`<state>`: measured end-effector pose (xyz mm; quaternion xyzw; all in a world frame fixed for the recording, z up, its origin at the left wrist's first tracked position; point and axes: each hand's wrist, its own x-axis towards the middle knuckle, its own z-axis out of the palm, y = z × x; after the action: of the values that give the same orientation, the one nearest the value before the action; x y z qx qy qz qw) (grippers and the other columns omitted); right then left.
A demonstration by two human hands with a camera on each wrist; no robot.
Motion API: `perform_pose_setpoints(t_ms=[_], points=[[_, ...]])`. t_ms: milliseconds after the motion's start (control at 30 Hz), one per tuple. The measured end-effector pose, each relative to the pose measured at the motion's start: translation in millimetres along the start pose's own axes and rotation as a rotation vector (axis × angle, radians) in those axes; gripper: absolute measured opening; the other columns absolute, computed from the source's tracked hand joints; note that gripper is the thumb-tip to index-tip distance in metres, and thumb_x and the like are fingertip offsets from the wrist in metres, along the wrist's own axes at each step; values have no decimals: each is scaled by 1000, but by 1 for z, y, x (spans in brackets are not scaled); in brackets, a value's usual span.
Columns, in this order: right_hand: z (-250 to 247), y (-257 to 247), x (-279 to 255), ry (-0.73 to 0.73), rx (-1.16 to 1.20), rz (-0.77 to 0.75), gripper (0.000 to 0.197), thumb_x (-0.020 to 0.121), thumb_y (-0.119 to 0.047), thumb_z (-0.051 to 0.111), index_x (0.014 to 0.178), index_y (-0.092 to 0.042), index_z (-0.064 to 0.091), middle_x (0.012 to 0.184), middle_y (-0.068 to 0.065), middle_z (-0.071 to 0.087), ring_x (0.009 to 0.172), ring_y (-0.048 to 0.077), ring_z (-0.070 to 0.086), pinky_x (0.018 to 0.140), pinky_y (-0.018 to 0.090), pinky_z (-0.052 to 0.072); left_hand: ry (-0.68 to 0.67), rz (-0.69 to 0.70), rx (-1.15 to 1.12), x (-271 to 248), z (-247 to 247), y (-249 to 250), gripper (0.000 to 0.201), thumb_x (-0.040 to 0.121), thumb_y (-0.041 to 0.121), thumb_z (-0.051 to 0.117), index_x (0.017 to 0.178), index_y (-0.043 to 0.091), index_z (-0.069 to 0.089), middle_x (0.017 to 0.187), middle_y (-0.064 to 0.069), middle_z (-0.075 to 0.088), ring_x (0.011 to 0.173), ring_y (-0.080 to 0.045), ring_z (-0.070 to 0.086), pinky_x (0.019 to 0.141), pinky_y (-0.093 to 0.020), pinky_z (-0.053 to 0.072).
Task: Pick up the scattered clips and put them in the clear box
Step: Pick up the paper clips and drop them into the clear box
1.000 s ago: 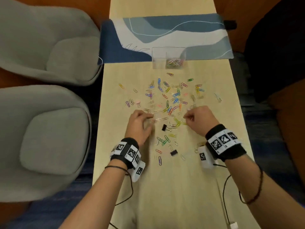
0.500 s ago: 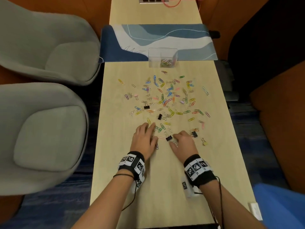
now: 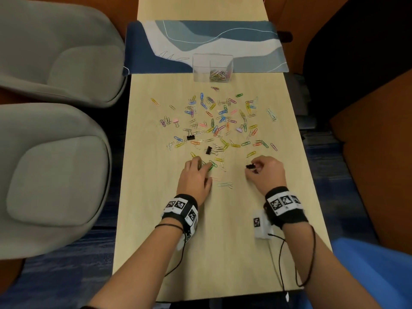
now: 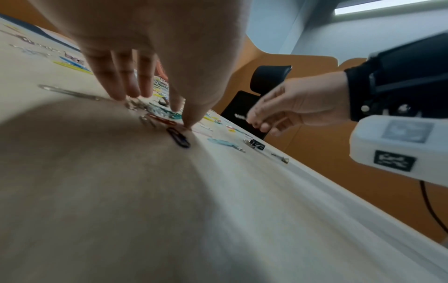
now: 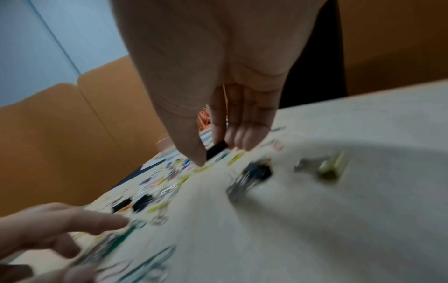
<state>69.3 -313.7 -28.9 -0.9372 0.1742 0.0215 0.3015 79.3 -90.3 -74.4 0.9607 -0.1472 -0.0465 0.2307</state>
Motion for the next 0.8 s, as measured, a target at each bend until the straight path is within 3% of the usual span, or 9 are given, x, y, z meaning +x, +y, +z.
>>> perform_pose_setpoints(t_ms=[100, 267, 433, 500, 567, 700, 800], points=[[-12, 14, 3, -60, -108, 22, 23, 72, -27, 78, 91, -16, 71, 87, 0, 66, 75, 11, 56, 67, 21, 42, 34, -15, -11, 12, -2, 11, 46, 85, 25, 61, 130, 19, 55, 132, -10, 48, 116, -26, 45, 94, -38, 44], [6, 27, -5, -126, -109, -23, 23, 72, -22, 75, 93, -16, 68, 88, 1, 63, 77, 15, 58, 67, 20, 43, 39, -65, -50, 56, -5, 15, 45, 89, 15, 58, 134, 12, 53, 136, -14, 48, 122, -30, 43, 102, -41, 42], [8, 30, -5, -145, -73, -88, 22, 71, -18, 72, 92, -18, 65, 82, -6, 61, 70, 10, 54, 65, 20, 46, -19, -31, -31, 88, -9, 9, 30, 90, 6, 58, 119, 6, 66, 112, -14, 60, 104, -32, 52, 88, -43, 48], [7, 33, -2, -151, -79, -95, 23, 70, -17, 71, 93, -20, 66, 80, -8, 59, 68, 9, 52, 64, 20, 47, -20, -47, -65, 95, -11, 7, 29, 88, 1, 58, 114, 6, 69, 102, -14, 62, 95, -32, 57, 81, -36, 50], [4, 35, 1, -149, -77, -117, 24, 70, -15, 71, 93, -20, 66, 79, -8, 56, 69, 9, 52, 64, 18, 44, -1, -89, -122, 96, -13, 5, 30, 86, -2, 58, 112, 8, 70, 100, -12, 61, 89, -30, 59, 77, -29, 48], [-1, 35, 7, -190, -52, -154, 25, 69, -11, 70, 94, -17, 67, 76, -9, 53, 68, 11, 53, 66, 23, 49, 12, -148, -186, 96, -14, 3, 35, 81, 2, 62, 113, 13, 68, 104, -9, 61, 88, -28, 61, 80, -34, 54], [-3, 35, 14, -247, -63, -146, 24, 69, -13, 68, 92, -18, 65, 71, -9, 54, 66, 13, 55, 66, 29, 54, 21, -186, -176, 98, -15, 1, 36, 74, 8, 67, 109, 15, 69, 96, -5, 63, 83, -24, 61, 76, -34, 55]])
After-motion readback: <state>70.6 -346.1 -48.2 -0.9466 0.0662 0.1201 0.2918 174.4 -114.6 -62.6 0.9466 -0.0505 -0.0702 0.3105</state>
